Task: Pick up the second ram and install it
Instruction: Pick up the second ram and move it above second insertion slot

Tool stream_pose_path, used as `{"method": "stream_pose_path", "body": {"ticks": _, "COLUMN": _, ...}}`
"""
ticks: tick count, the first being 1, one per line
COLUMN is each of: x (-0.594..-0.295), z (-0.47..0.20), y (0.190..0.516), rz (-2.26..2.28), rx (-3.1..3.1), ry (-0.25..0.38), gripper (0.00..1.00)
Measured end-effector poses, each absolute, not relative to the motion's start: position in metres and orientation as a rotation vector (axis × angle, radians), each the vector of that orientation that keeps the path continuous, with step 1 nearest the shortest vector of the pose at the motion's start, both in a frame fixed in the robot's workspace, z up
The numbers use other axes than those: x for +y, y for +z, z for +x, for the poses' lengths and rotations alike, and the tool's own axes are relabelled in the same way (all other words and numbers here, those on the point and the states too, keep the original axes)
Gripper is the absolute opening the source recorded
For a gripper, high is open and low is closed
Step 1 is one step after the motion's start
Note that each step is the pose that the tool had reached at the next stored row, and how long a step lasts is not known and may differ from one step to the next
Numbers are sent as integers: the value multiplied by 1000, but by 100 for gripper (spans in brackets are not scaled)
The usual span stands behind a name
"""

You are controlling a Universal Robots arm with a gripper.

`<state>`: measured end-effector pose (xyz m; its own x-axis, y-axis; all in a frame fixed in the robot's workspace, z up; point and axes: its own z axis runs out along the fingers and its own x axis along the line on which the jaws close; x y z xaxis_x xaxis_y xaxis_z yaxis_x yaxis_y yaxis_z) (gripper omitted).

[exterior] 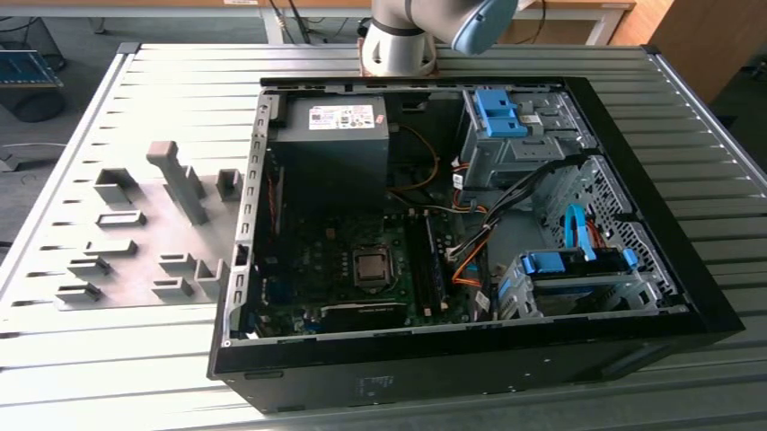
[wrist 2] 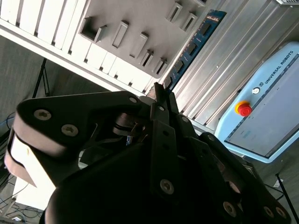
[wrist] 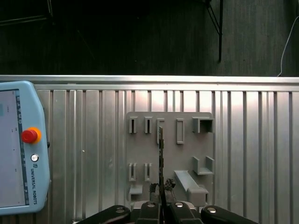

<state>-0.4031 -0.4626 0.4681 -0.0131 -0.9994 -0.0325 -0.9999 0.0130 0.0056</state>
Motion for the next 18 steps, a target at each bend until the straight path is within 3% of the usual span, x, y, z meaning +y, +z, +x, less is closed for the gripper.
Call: {"method": "stream_pose_path", "body": {"ticks": 18, "x": -463, "z": -345, "y": 466, "rz": -2193, "rx": 2222, "ry": 42, "gripper": 14}}
